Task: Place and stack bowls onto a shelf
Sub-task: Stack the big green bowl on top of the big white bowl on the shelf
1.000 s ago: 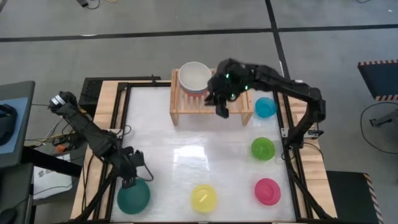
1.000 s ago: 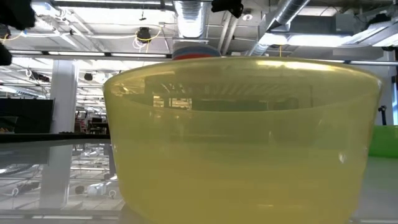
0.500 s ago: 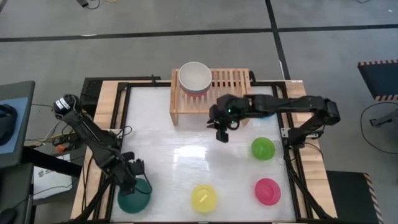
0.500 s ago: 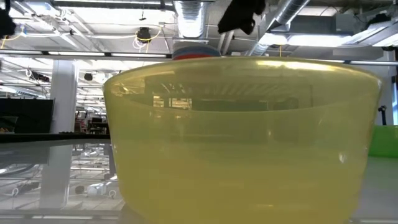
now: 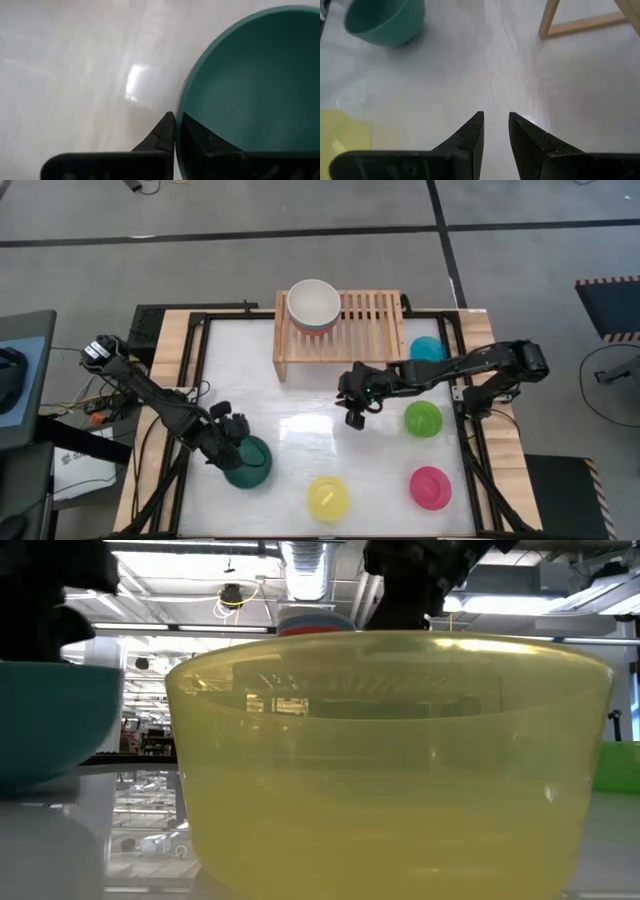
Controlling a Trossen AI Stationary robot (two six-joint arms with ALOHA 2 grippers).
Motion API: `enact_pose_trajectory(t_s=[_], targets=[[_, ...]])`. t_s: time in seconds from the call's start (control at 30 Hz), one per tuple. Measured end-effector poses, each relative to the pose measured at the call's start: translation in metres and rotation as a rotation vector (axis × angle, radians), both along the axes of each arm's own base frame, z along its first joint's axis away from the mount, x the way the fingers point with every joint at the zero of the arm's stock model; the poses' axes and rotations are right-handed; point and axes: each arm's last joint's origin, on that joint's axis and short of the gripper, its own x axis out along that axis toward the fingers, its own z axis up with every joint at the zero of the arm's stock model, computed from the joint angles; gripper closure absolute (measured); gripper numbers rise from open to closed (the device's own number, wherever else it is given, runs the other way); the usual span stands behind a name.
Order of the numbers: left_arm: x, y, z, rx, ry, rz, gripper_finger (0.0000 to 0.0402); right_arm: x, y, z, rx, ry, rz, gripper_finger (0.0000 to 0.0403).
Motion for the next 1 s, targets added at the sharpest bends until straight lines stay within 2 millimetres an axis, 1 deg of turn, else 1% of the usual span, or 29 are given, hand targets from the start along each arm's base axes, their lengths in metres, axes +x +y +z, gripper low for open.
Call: enact_pose_trajectory(t_s=[0.07, 0.2, 0.3, 0.4, 0.5, 0.57, 0.67, 0.8, 0.9, 1.0], targets=[[0.005, 0.0, 0.009, 0.03, -0.046, 0.0, 0.0401, 0.0, 0.002, 0.001, -0.001, -0.011, 0.005, 0.0275], [0.014, -0.003, 0.027, 0.088, -0.171, 0.007, 0.0401, -0.004, 0.003, 0.01, -0.012, -0.043, -0.005, 0.0247], [0.02, -0.009, 0.038, 0.084, -0.257, -0.013, 0.0401, -0.015, 0.003, 0.017, -0.049, -0.029, -0.035, 0.0223], [0.023, -0.014, 0.042, 0.068, -0.304, -0.043, 0.0401, -0.028, 0.005, 0.029, -0.107, -0.035, -0.092, 0.0201], [0.025, -0.016, 0.043, 0.081, -0.343, -0.037, 0.0401, -0.042, 0.012, 0.039, -0.177, -0.056, -0.155, 0.0188], [0.025, -0.015, 0.044, 0.118, -0.377, 0.004, 0.0401, -0.05, 0.018, 0.038, -0.203, -0.099, -0.177, 0.0183], [0.028, -0.012, 0.047, 0.142, -0.454, 0.114, 0.0401, -0.06, 0.023, 0.034, -0.177, -0.18, -0.171, 0.0182], [0.037, -0.005, 0.052, 0.16, -0.508, 0.143, 0.0401, -0.063, 0.025, 0.031, -0.14, -0.275, -0.15, 0.0182], [0.047, 0.003, 0.056, 0.166, -0.549, 0.166, 0.0401, -0.058, 0.027, 0.041, -0.138, -0.328, -0.103, 0.0182], [0.055, 0.014, 0.058, 0.183, -0.565, 0.199, 0.0401, -0.049, 0.029, 0.056, -0.168, -0.359, -0.064, 0.0182]])
